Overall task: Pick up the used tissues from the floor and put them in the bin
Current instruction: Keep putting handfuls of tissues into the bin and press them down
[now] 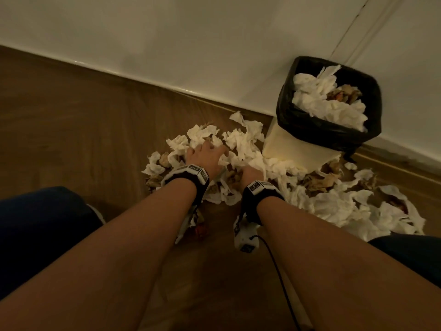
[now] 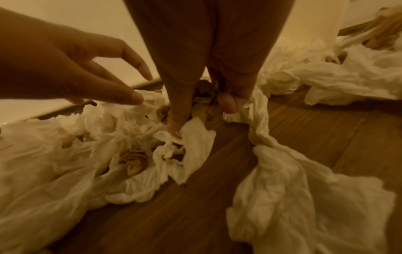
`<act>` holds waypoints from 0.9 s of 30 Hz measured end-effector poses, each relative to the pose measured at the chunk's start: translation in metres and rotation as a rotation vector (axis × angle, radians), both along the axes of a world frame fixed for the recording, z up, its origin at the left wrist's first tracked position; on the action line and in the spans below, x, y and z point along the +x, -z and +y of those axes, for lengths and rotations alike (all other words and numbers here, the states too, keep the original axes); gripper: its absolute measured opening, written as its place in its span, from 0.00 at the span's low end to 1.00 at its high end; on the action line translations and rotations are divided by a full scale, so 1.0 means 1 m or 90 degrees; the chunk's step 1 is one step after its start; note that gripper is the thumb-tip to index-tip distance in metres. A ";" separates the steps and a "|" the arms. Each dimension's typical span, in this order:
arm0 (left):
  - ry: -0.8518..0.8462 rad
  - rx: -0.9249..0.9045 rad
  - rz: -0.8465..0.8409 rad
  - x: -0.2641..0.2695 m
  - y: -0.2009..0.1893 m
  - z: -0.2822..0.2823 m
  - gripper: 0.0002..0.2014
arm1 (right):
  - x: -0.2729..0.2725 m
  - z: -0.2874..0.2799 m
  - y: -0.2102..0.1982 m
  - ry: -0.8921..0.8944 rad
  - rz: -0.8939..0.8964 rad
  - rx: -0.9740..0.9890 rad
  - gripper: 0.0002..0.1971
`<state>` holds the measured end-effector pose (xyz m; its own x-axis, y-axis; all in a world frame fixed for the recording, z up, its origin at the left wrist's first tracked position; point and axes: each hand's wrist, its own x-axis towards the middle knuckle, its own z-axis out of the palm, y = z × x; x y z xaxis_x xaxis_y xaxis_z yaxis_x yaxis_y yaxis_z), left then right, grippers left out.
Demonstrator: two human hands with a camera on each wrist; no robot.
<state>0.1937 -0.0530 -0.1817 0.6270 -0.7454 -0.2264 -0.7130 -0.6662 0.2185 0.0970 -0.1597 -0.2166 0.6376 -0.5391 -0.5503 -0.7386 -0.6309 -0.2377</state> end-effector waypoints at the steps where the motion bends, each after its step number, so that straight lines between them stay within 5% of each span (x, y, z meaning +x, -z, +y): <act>1: 0.014 0.034 -0.001 -0.001 0.002 -0.004 0.18 | 0.000 -0.001 0.000 0.008 -0.028 0.003 0.29; 8: 0.057 0.213 -0.012 0.004 0.009 -0.022 0.11 | -0.008 -0.007 -0.011 0.133 -0.163 0.116 0.12; 17: -0.132 -0.075 0.137 0.009 -0.016 -0.015 0.24 | -0.013 -0.012 -0.042 0.446 -0.351 0.418 0.10; 22: -0.215 -0.149 0.153 -0.003 -0.050 -0.011 0.17 | -0.024 -0.015 -0.088 0.517 -0.367 0.613 0.24; 27: -0.311 -0.318 0.300 -0.019 -0.092 -0.016 0.16 | -0.046 -0.020 -0.138 0.545 -0.497 0.685 0.24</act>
